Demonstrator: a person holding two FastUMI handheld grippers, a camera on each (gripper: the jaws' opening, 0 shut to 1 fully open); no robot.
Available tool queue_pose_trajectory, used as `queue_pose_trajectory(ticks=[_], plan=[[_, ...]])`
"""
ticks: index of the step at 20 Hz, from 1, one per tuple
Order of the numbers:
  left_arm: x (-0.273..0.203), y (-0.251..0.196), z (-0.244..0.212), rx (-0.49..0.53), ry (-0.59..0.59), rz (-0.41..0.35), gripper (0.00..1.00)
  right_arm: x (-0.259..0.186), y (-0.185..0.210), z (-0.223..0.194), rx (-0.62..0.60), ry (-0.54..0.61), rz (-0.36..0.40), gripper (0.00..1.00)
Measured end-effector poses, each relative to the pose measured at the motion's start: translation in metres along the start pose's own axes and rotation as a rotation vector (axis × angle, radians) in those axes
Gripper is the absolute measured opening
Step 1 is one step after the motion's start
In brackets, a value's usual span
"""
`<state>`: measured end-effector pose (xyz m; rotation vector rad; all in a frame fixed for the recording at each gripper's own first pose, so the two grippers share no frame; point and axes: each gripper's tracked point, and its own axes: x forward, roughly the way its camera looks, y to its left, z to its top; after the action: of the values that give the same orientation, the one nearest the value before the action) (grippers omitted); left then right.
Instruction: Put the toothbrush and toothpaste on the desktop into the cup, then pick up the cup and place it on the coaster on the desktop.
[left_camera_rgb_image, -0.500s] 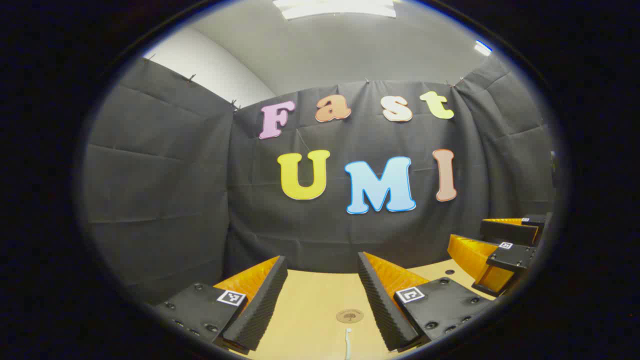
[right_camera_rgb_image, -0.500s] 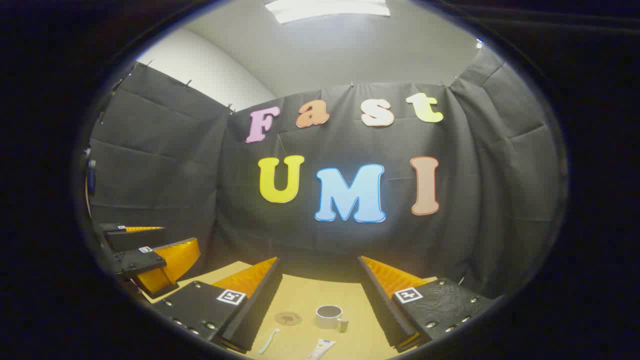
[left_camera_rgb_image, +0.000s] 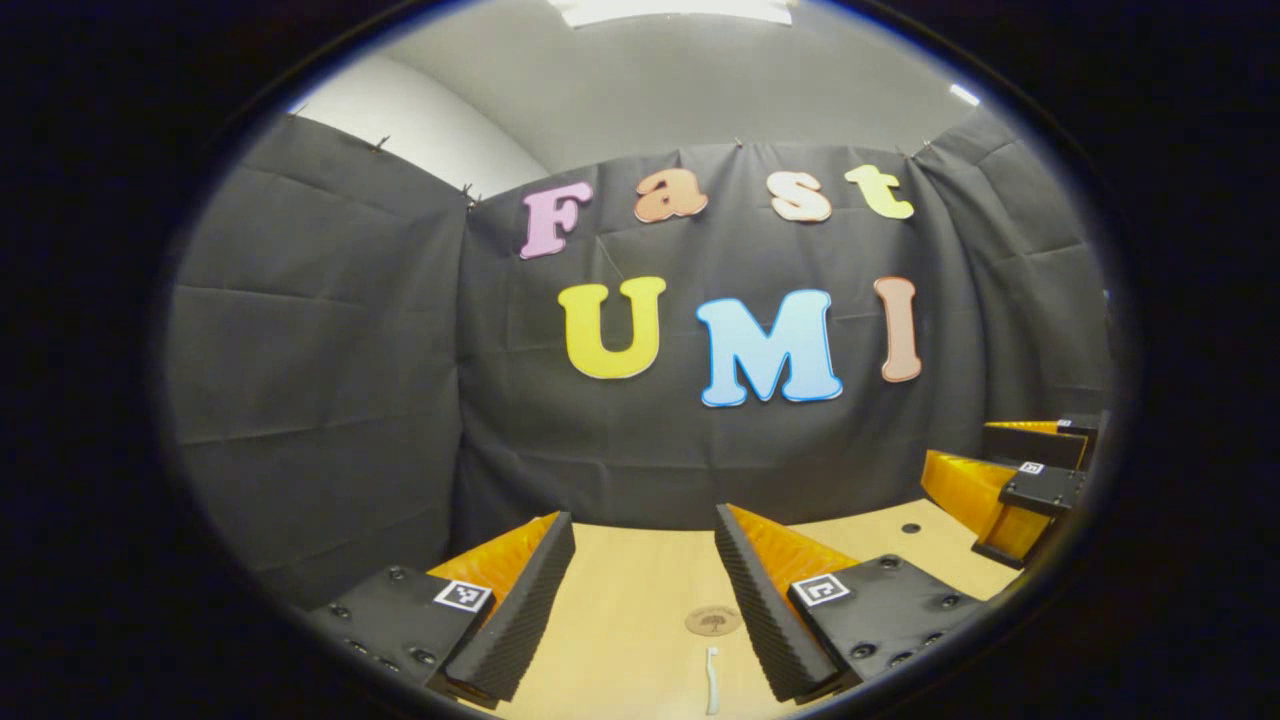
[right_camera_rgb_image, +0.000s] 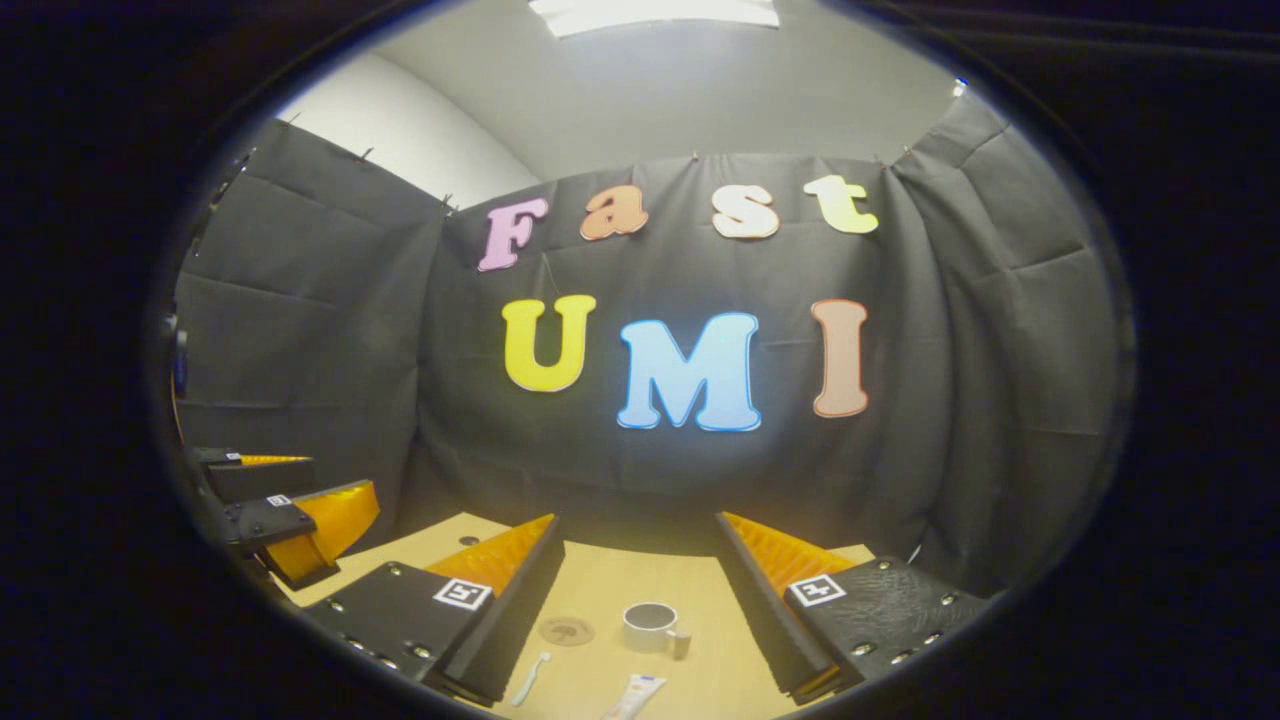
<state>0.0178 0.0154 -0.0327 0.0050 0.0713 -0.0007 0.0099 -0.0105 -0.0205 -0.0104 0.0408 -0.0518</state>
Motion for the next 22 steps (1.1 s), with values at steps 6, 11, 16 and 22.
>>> queue_pose_trajectory(ticks=[6,11,16,22], plan=[[0.016,-0.024,-0.048,0.036,0.112,-0.09,0.93,0.005,-0.009,-0.046,0.011,0.129,-0.034,0.92],[0.031,-0.051,-0.099,0.059,0.227,-0.186,0.94,0.015,-0.011,-0.097,0.001,0.271,-0.047,0.92],[0.047,-0.074,-0.165,0.06,0.361,-0.272,0.94,0.019,-0.012,-0.164,0.031,0.46,-0.069,0.92],[0.063,-0.078,-0.232,0.071,0.499,-0.292,0.94,0.019,-0.014,-0.23,0.072,0.65,-0.096,0.93]])
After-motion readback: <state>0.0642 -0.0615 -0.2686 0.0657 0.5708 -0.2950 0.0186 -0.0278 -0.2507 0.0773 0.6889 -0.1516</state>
